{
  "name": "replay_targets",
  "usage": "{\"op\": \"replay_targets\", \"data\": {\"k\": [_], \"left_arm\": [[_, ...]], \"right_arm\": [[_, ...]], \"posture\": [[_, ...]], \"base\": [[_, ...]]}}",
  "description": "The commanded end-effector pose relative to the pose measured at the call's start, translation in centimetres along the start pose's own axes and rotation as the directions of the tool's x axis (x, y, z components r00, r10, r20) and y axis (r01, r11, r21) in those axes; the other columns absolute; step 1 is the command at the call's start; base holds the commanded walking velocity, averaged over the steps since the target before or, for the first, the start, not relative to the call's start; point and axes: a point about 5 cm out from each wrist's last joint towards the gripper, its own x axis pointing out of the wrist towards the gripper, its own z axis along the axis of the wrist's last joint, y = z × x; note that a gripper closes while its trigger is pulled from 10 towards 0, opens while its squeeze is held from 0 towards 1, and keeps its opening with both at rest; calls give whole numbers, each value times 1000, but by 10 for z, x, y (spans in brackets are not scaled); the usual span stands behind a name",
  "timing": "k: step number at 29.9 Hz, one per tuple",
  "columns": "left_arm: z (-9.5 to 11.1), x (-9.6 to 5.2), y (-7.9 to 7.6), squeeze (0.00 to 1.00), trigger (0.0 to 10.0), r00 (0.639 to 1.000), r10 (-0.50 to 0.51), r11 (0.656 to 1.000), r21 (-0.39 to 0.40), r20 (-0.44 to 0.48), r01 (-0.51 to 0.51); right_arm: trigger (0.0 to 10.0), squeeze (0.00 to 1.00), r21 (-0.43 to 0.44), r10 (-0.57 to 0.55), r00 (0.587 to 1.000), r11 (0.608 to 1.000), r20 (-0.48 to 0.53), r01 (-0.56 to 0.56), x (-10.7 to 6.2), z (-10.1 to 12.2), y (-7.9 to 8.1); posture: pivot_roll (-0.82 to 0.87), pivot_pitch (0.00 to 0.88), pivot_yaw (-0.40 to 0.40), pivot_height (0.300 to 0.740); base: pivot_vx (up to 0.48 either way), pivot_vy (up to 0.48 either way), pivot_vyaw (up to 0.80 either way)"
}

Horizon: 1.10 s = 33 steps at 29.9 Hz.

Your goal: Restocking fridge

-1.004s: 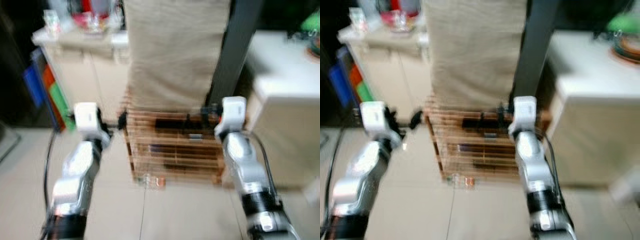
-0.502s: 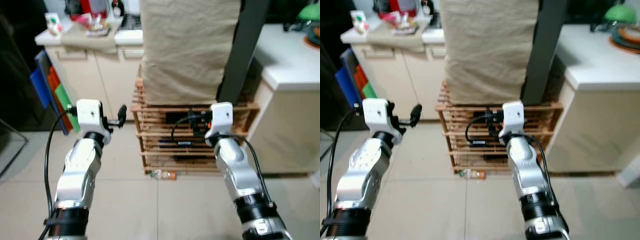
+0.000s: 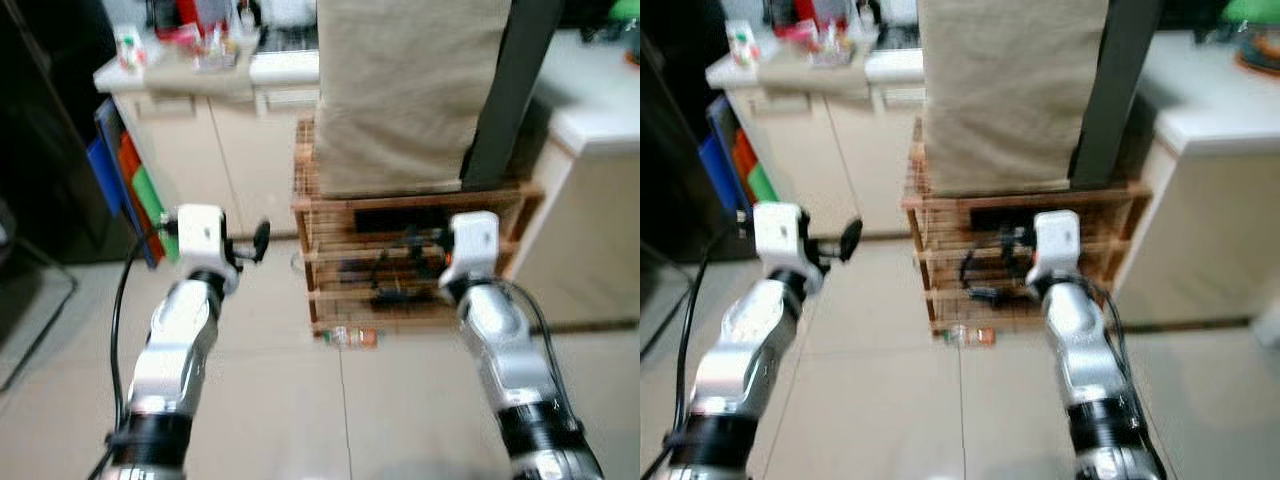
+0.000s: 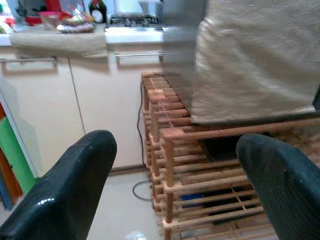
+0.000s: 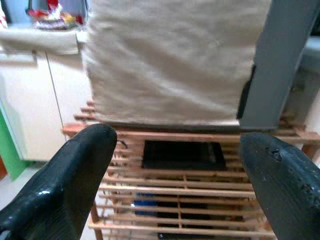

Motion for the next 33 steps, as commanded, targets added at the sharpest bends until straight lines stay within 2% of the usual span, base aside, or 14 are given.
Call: {"op": "replay_targets", "data": {"k": [1,5,11,16,21,28,33], "left_arm": [[0,1,5,0,10000,1000,13,999,36,11,-14],[3,3,1,0,10000,1000,1,997,77,26,-3],[4,2,2,0,10000,999,-4,998,61,42,1],[4,4,2,0,10000,999,-2,998,57,43,-1],[4,3,3,0,10000,999,8,999,48,51,-10],[2,2,1,0,10000,998,16,1000,24,54,-17],[3,3,2,0,10000,998,23,999,30,56,-24]], "right_arm": [[10000,0,20,50,999,999,4,-50,-4,2,10],[10000,0,13,52,998,999,20,-52,-19,2,3],[10000,0,15,8,998,1000,68,-9,-32,10,-7],[10000,0,41,-72,996,997,49,70,-26,10,-23],[10000,0,23,-119,991,993,59,118,-26,14,-33],[10000,0,44,-129,991,991,17,129,-19,10,-34],[10000,0,41,-107,994,993,-12,107,-9,5,-27]], "posture": [[-198,0,75,740],[-207,0,88,740],[-214,0,97,740],[-206,0,96,740],[-209,0,87,740],[-210,0,85,740],[-202,0,86,740]], "base": [[0,0,0],[0,0,0],[326,0,0],[454,0,0],[454,0,0],[454,0,0],[438,0,0]]}}
